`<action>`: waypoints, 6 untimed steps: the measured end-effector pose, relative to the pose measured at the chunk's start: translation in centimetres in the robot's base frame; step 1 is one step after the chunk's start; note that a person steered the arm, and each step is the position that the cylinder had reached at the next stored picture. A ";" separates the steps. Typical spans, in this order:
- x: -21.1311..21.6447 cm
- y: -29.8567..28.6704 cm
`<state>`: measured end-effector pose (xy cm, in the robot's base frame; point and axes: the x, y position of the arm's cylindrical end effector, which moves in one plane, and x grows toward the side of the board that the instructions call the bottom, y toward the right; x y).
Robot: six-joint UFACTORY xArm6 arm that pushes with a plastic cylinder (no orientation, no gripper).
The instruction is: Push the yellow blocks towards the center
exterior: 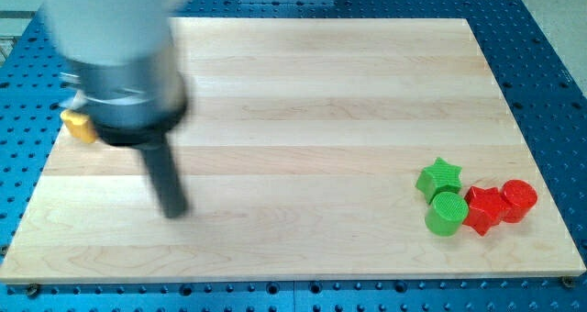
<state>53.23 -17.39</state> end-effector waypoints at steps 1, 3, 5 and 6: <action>-5.2 -8.7; -6.2 -13.1; -11.9 -5.9; -11.9 3.2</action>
